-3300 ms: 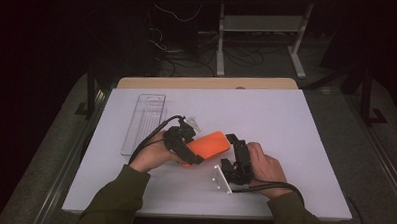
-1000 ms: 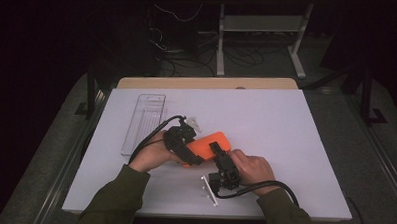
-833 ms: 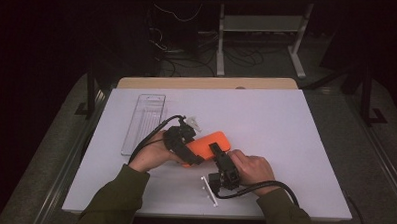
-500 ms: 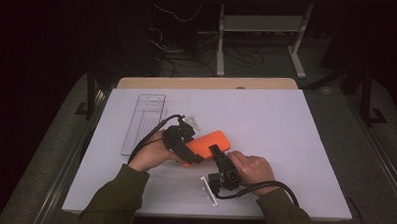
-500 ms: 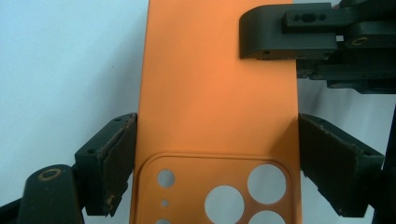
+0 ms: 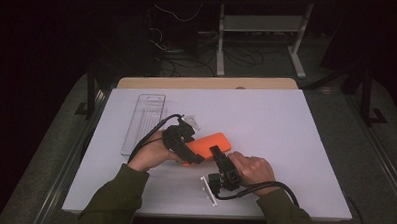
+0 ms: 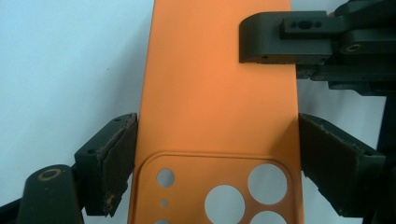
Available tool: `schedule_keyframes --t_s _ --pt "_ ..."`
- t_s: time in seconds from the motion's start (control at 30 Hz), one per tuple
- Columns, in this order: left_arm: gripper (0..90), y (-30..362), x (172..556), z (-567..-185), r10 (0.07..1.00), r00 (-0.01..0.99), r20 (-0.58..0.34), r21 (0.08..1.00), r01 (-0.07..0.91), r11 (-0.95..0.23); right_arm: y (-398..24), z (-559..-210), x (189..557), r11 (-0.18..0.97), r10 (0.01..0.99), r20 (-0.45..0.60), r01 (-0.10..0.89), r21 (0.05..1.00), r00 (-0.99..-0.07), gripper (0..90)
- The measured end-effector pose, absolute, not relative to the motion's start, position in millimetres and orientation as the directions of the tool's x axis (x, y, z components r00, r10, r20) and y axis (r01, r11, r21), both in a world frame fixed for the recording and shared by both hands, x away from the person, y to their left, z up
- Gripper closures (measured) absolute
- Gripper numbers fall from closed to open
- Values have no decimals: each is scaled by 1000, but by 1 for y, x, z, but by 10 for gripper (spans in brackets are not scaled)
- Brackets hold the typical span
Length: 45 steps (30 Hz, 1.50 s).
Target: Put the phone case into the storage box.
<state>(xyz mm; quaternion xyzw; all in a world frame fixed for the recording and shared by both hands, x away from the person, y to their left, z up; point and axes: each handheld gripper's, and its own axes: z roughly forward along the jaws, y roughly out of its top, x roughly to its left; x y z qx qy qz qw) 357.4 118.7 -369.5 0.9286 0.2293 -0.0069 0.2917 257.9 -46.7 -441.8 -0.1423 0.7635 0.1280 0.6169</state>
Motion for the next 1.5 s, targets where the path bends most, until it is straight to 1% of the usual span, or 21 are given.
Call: schedule_keyframes --t_s 0.5,0.7,0.8,0.87,1.07,1.4,1.5 --pt "151 120 359 -370 418 889 -185 543 447 -711 -48 -439 257 927 -59 -973 -375 31 -225 812" --pt "146 122 360 -370 411 889 -201 551 450 -703 -49 -437 257 926 -53 -975 -377 33 -216 815" --pt "174 121 358 -370 399 899 -181 558 428 -711 -49 -437 256 925 -56 -974 -379 32 -220 822" --pt "172 120 358 -370 400 898 -183 562 429 -707 -49 -438 256 925 -54 -974 -378 34 -219 822" --pt "125 121 357 -369 393 896 -207 576 436 -691 -50 -437 257 926 -50 -975 -376 36 -215 821" --pt "35 126 358 -367 397 897 -193 606 428 -671 -52 -438 259 929 -51 -972 -368 38 -228 820" --pt "22 127 357 -366 395 899 -189 603 424 -675 -56 -438 259 930 -48 -975 -366 35 -216 819"
